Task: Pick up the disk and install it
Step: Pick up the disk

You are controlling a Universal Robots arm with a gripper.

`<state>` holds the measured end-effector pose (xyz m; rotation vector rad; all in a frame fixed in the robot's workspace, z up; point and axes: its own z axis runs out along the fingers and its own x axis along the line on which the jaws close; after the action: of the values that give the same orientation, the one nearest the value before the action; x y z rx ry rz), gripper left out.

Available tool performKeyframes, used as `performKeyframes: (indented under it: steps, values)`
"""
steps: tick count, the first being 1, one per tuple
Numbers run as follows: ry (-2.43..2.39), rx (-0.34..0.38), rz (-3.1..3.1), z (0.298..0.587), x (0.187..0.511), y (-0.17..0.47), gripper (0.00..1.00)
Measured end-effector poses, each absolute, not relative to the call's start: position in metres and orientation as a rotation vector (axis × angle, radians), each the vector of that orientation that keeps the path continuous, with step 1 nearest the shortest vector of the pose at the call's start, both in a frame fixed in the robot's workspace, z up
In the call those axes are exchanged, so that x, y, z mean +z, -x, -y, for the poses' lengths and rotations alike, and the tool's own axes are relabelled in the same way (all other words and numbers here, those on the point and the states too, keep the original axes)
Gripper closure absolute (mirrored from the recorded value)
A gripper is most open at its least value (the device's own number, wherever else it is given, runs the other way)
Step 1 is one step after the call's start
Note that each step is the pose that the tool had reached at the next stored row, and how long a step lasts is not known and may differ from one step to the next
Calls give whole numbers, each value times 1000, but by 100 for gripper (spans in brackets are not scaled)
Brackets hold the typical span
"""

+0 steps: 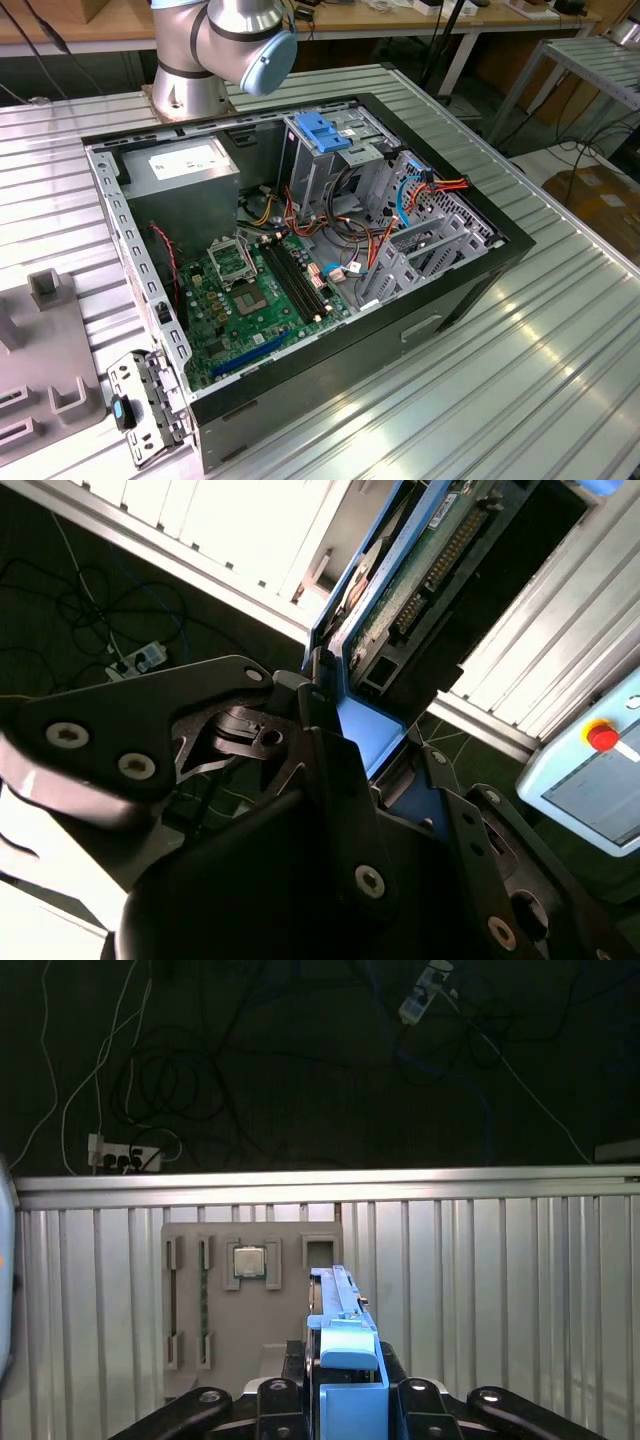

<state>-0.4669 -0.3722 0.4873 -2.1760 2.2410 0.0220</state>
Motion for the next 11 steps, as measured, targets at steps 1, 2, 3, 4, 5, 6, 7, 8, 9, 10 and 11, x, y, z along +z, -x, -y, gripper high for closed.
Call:
performKeyframes:
  steps: [1,2,3,4,5,6,7,8,9,10,11]
  values:
    - [2176,22,-2241,372,489,467,63]
    - [2176,22,-2241,372,490,467,63]
    - [2176,22,-2241,372,491,467,63]
    - [2176,22,-2241,372,493,467,63]
    - [2176,22,-2241,372,494,467,63]
    - [2176,22,-2241,372,495,467,63]
    - [2176,22,-2241,372,497,467,63]
    - [2176,22,-2241,372,498,467,63]
    - [2176,22,-2241,372,500,467,63]
    - [2176,22,-2241,372,501,467,63]
    - [2176,22,-2241,372,502,467,63]
